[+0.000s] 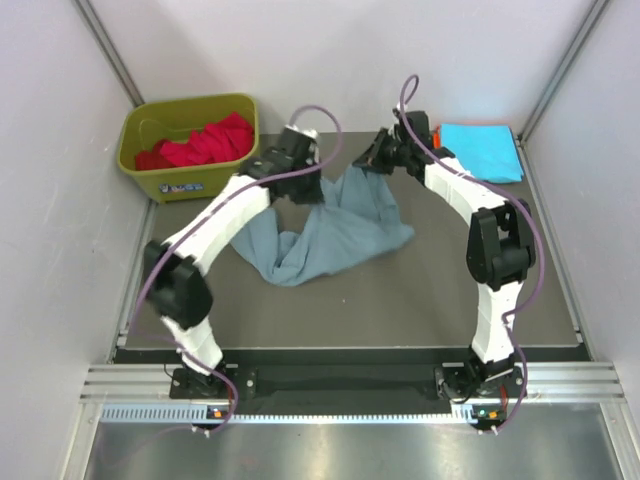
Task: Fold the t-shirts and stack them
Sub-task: Flatten the tshirt out
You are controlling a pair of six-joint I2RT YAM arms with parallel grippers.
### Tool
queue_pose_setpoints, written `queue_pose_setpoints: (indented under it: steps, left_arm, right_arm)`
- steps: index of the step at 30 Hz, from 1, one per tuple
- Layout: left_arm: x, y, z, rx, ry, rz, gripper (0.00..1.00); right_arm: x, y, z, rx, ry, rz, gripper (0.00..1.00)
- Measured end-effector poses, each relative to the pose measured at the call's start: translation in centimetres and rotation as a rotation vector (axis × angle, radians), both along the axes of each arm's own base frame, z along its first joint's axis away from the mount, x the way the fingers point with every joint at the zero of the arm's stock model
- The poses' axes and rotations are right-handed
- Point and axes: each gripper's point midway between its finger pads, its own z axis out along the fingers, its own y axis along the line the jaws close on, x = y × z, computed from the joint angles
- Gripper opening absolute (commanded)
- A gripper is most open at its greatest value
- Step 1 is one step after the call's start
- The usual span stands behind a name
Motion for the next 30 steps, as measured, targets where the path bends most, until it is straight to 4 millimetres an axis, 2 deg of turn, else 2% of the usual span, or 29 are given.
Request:
queue_pose_setpoints:
  steps: [3, 6, 8, 11, 14, 16, 19, 20, 23, 26, 30]
  left_arm:
    - [0.3, 2.8, 8.3, -0.036, -0.209, 0.054, 0.0]
    - [-1.6, 6.6, 18.8, -0.104, -0.478, 0.135, 0.0]
    - [-4.2, 8.8, 25.2, -0.162, -0.647, 0.168, 0.0]
    - [-8.6, 12.5, 33.1, -0.23, -0.873, 0.215, 0.0]
    - [-12.6, 15.8, 38.9, -0.268, -1.051, 0.254, 0.0]
    - [-15.5, 17.8, 42.4, -0.3, -1.167, 0.272, 0.0]
    - [-18.9, 20.1, 45.9, -0.329, -1.29, 0.3, 0.0]
    - [-19.7, 20.8, 46.7, -0.336, -1.318, 0.312, 0.0]
    - [-21.9, 22.6, 48.2, -0.349, -1.383, 0.349, 0.0]
    - [-23.3, 23.8, 48.6, -0.35, -1.411, 0.373, 0.0]
    - [-24.2, 24.4, 48.8, -0.355, -1.429, 0.379, 0.0]
  right_arm:
    - [2.0, 1.2, 5.4, 0.074, -0.098, -0.031, 0.0]
    - [3.3, 2.0, 10.6, 0.155, -0.194, -0.06, 0.0]
    - [3.7, 2.4, 14.3, 0.22, -0.274, -0.073, 0.0]
    - [3.6, 3.6, 21.1, 0.36, -0.413, -0.071, 0.0]
    - [1.8, 5.4, 28.7, 0.522, -0.539, -0.033, 0.0]
    - [-0.4, 6.8, 34.3, 0.635, -0.62, 0.012, 0.0]
    - [-4.2, 8.0, 41.7, 0.796, -0.743, 0.064, 0.0]
    - [-5.4, 8.0, 43.6, 0.846, -0.77, 0.074, 0.0]
    - [-8.0, 8.3, 46.9, 0.973, -0.79, 0.096, 0.0]
    - [-8.4, 8.6, 47.4, 1.036, -0.768, 0.102, 0.0]
    - [-7.0, 9.5, 45.4, 1.038, -0.703, 0.093, 0.0]
